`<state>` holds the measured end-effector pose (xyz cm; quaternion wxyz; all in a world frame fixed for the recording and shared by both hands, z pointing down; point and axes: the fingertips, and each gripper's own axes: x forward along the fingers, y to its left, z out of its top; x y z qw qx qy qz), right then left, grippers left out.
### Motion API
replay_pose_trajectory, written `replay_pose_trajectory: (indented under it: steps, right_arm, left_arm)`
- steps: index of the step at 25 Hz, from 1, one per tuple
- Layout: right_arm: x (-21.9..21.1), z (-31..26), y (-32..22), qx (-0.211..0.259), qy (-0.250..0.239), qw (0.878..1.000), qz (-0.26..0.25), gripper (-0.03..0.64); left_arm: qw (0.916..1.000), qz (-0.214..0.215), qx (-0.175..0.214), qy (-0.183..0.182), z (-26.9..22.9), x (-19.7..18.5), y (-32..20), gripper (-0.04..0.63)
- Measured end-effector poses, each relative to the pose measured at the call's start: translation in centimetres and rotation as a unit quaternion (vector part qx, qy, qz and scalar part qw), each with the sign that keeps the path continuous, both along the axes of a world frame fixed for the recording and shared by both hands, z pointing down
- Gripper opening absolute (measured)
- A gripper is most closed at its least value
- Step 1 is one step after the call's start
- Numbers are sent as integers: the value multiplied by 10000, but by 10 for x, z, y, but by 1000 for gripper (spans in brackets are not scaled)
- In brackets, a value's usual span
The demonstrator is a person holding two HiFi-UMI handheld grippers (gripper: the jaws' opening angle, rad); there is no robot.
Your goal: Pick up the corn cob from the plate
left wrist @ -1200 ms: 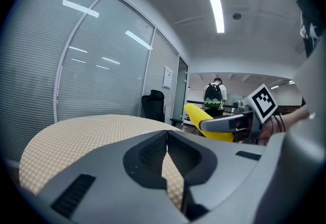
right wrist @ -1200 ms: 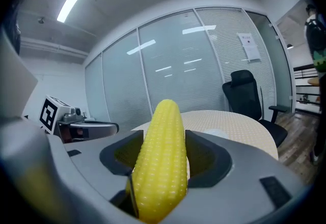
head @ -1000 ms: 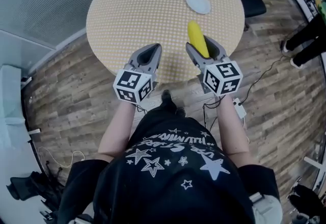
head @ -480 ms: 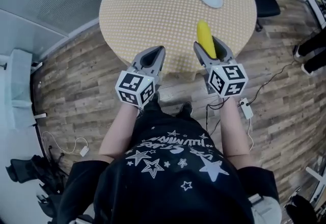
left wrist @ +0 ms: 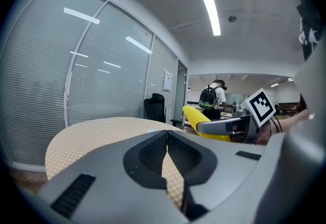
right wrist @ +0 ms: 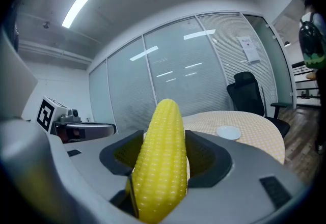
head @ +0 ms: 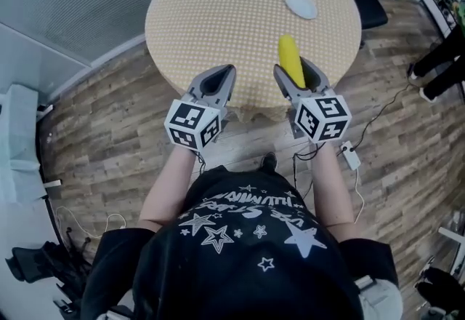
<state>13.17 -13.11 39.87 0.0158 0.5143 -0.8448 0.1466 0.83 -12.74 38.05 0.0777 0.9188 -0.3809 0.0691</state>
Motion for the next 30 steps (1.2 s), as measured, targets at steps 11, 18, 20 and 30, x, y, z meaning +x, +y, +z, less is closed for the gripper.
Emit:
replay_pose_trajectory:
  steps: [11, 18, 20, 30]
  right_arm:
    - [-75, -10, 32, 4, 241, 9988, 421, 264]
    - [-117, -5, 65, -22, 446, 9960, 774, 264]
    - [-125, -6, 77, -51, 477, 9944, 937, 264]
    - [-165, -7, 131, -123, 494, 9873, 1502, 264]
  left_arm:
    - [9988, 393, 115, 251, -10, -76, 21, 9]
    - [9961, 782, 67, 414, -3, -112, 41, 9]
    - [9944, 960, 44, 437, -3, -118, 48, 9]
    - [9873, 1529, -10, 434, -3, -153, 91, 9]
